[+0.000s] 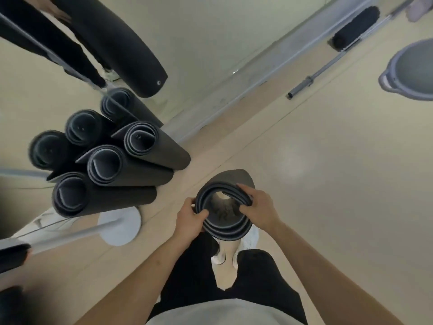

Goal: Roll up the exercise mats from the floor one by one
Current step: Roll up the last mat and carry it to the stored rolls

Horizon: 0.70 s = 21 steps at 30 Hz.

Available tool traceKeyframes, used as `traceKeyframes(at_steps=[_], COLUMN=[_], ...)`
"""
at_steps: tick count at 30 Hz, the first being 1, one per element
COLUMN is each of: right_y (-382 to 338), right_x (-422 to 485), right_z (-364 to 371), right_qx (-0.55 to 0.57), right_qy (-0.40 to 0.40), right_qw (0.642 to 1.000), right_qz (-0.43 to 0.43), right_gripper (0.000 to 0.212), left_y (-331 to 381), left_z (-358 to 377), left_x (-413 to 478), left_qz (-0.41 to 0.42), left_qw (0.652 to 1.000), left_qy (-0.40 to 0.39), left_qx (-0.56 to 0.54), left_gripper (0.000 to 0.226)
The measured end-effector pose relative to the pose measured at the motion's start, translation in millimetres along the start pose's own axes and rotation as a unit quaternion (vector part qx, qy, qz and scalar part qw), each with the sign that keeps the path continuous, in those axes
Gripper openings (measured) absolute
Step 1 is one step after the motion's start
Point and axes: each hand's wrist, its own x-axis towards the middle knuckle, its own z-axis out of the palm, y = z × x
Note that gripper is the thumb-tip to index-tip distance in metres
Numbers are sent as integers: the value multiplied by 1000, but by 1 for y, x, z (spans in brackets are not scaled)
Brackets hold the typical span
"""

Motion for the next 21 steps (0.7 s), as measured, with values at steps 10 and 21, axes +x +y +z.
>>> traceKeyframes(at_steps=[10, 21], right_y=[-117, -181], right_x=[216, 405], right_z=[-53, -18], right_qx=[-198, -348], right_qy=[-133, -235], right_qw=[969, 889], right_qz=[-68, -185], right_gripper=[68, 58], left_y=[76, 113], left_z=[-13, -6], left_x=[137, 267], left_qz=[-97, -174], left_qw=[965, 863], left_qy=[72, 205], left_qx=[-234, -428], left_gripper=[25, 28])
